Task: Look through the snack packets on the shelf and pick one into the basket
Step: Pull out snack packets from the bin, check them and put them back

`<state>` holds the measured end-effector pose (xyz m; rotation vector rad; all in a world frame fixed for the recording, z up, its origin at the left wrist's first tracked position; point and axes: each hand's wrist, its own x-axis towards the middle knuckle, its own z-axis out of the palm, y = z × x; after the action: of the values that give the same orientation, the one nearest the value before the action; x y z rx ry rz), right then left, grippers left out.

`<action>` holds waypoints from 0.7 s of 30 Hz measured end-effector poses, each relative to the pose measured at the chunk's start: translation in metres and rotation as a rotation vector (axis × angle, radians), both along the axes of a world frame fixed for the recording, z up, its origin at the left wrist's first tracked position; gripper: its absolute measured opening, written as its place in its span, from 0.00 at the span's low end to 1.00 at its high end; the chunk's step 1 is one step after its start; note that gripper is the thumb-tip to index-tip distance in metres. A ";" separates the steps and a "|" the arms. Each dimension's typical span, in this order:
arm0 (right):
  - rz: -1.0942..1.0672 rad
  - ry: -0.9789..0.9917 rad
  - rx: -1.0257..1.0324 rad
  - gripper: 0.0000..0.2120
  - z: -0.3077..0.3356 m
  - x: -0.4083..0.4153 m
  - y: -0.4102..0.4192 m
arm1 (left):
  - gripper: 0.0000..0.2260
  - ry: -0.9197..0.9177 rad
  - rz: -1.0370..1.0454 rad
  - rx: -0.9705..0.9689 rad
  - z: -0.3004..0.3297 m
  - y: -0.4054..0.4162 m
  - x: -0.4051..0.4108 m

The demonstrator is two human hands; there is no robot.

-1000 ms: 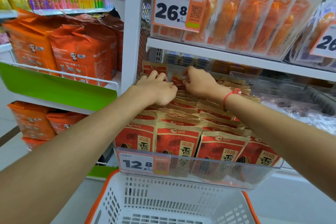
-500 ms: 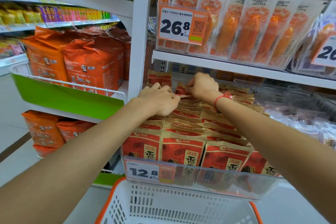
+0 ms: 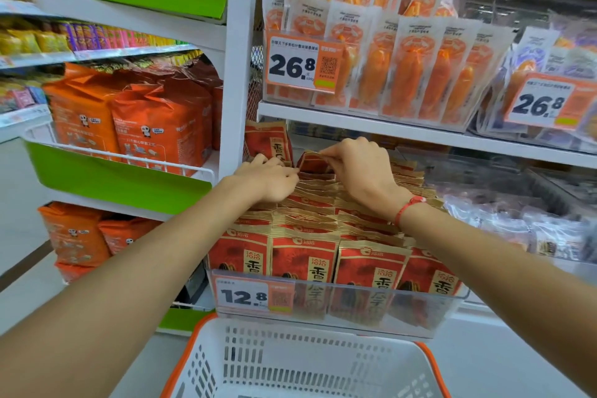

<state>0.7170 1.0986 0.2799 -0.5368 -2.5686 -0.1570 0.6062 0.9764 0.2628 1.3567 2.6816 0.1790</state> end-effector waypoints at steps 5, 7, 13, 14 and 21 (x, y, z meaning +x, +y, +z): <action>-0.017 -0.006 0.080 0.11 0.001 0.007 -0.007 | 0.21 0.034 0.033 0.113 0.001 -0.003 0.004; 0.002 0.013 0.014 0.10 0.000 0.006 -0.005 | 0.21 0.052 0.037 0.113 0.001 -0.005 0.002; 0.027 -0.008 -0.359 0.14 0.003 -0.008 0.006 | 0.22 0.026 0.024 0.041 0.001 -0.003 0.001; 0.009 -0.021 -0.338 0.14 0.002 -0.010 0.008 | 0.22 0.028 0.017 0.028 0.002 -0.002 0.002; -0.011 -0.053 -0.158 0.15 0.005 -0.017 0.012 | 0.22 0.014 -0.008 -0.005 0.003 0.002 -0.005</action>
<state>0.6999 1.1104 0.2847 -0.6124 -2.6448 0.0292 0.6017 0.9787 0.2662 1.3726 2.6850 0.1627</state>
